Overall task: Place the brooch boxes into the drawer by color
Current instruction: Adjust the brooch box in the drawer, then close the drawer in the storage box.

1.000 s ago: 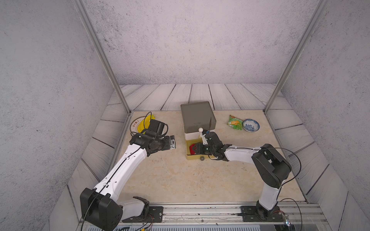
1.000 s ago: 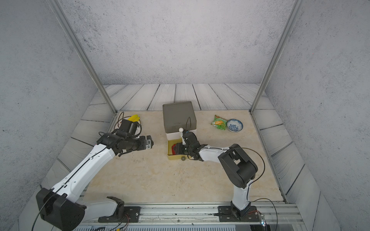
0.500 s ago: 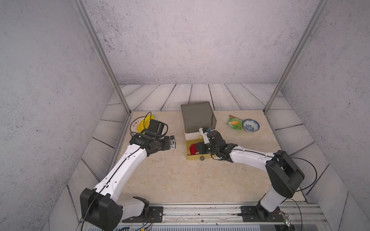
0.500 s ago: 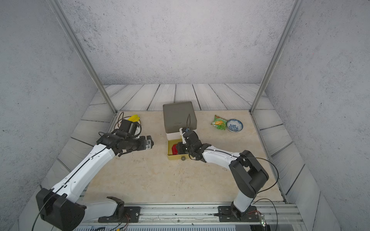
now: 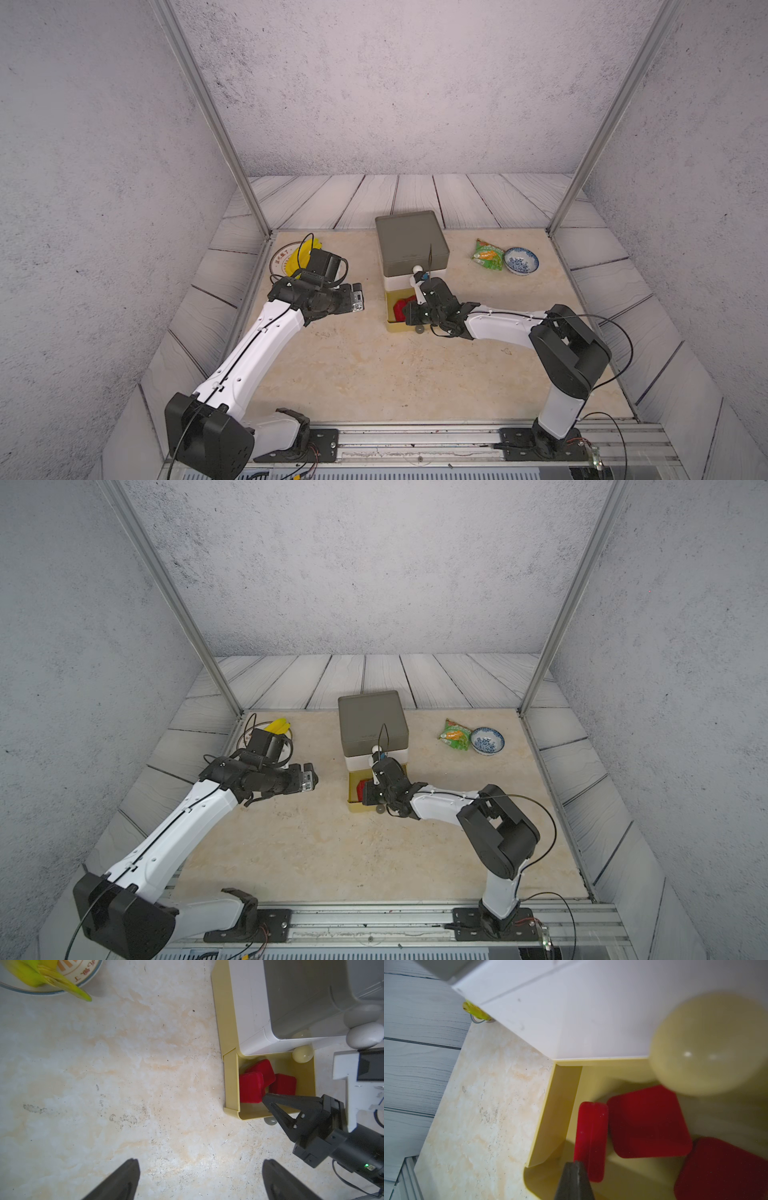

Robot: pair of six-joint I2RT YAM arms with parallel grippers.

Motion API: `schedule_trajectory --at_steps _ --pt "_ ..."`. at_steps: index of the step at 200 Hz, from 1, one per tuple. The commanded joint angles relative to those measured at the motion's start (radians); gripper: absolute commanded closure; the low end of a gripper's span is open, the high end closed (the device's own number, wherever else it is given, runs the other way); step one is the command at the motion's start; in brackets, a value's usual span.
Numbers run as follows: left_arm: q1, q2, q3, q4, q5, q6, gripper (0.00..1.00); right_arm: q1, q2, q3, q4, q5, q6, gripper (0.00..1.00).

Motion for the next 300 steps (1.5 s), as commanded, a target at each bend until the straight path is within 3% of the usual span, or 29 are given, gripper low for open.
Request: schedule_trajectory --at_steps 1,129,146,187,208,219,237,300 --pt "0.009 -0.016 0.004 -0.02 -0.011 0.014 0.01 0.004 0.022 0.034 -0.008 0.052 -0.018 1.0" --pt "0.009 -0.042 -0.027 -0.034 -0.033 0.016 0.02 0.007 0.089 0.081 -0.052 0.083 0.017 1.0" --pt "0.01 -0.042 -0.028 -0.032 -0.03 0.015 0.02 0.01 0.041 0.061 -0.048 0.092 0.007 0.95" --pt "0.009 -0.054 -0.015 -0.025 -0.017 0.006 0.01 0.012 -0.16 -0.004 -0.122 0.158 -0.054 0.7" --pt "0.01 -0.064 -0.031 -0.005 -0.025 0.004 0.01 0.011 -0.25 -0.055 -0.14 0.221 -0.078 0.68" --pt "0.01 -0.057 -0.027 -0.005 -0.02 0.005 0.01 0.011 -0.276 -0.075 -0.143 0.245 -0.085 0.73" --pt "0.011 -0.044 -0.019 -0.005 -0.009 0.006 0.01 0.011 -0.289 -0.098 -0.129 0.256 -0.096 1.0" --pt "0.012 -0.048 -0.037 0.023 -0.025 0.023 0.02 0.01 -0.219 -0.134 -0.097 0.163 -0.069 1.0"
